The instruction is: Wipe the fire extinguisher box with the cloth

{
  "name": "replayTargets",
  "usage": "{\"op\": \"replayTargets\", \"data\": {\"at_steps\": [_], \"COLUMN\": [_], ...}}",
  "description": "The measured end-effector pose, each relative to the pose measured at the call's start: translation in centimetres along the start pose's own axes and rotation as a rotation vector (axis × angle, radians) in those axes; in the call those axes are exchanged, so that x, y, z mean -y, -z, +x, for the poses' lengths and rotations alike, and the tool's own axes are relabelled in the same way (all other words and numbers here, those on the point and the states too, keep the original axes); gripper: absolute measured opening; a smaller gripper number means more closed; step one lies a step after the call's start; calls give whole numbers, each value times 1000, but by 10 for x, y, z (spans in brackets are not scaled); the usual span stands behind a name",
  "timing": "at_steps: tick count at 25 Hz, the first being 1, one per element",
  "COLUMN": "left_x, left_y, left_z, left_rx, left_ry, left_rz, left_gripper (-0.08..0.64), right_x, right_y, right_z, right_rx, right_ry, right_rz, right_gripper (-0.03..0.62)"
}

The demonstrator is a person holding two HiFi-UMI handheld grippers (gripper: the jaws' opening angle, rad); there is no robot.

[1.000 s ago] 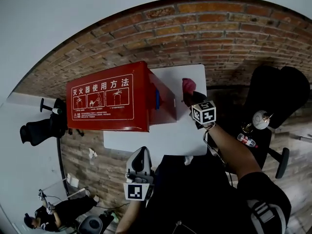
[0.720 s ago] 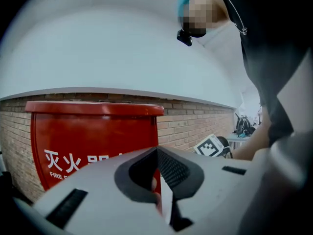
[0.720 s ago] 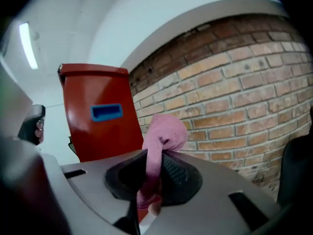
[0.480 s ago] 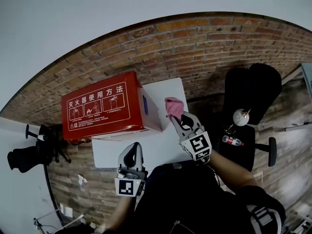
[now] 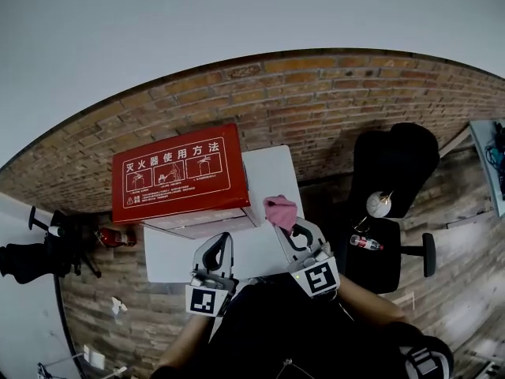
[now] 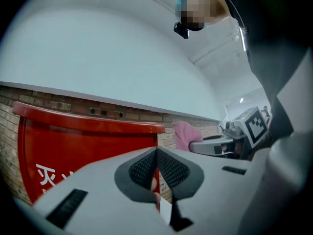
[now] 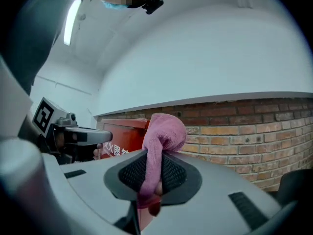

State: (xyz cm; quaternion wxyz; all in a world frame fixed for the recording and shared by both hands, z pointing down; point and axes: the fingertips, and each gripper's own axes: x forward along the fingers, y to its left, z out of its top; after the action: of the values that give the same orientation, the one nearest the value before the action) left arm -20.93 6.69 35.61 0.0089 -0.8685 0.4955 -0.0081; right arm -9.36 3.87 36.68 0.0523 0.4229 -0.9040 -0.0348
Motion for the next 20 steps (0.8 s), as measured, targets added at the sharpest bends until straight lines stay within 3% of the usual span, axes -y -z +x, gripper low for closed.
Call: {"op": "replayTargets", "data": {"at_steps": [20], "left_x": [-14], "left_y": [-2], "left_z": [-29], "left_rx": [-3], "left_ry": [69], "left_rz": [-69], "left_gripper": [49], "right_x": [-63], "right_y": [-28], "right_z": [1], "right_rx": [28], "right_ry": [-93], "right_rz": [-100], "right_gripper": [69]}}
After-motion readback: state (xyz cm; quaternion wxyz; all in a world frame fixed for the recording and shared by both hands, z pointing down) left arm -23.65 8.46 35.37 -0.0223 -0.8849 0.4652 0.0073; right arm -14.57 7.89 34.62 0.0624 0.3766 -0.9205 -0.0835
